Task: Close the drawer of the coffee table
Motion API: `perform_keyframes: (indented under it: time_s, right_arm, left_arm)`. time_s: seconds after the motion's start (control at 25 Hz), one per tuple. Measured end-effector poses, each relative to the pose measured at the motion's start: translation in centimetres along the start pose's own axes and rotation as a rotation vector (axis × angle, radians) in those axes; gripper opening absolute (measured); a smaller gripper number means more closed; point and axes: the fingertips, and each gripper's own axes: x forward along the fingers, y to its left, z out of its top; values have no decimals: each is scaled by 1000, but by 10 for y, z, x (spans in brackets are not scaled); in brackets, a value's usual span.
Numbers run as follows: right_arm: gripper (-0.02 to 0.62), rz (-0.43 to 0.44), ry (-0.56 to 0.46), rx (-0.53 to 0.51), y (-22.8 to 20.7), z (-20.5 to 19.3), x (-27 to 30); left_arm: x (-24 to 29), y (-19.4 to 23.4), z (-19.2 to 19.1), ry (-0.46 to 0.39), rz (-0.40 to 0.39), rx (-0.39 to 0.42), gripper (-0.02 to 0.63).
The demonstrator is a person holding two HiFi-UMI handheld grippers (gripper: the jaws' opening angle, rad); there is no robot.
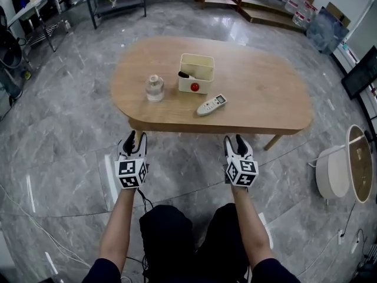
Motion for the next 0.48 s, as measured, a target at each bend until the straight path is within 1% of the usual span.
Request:
perform_keyframes:
  time_s: [0.08, 0.2, 0.4, 0.48]
  right_arm:
    - [198, 33, -24, -22, 5, 2, -19]
    - [198, 58, -55, -41, 13, 5, -51]
    - [198, 74, -67, -15, 23, 2, -104]
    - [198, 72, -68, -8, 25, -1, -123]
  left_arm:
    - [-18, 1, -2, -2, -4, -3, 153]
    - [-45, -1, -5, -10, -21, 20, 153]
    - [-91, -6, -6, -20, -22, 19, 153]
    - [-109, -12, -5, -29, -25, 31, 153]
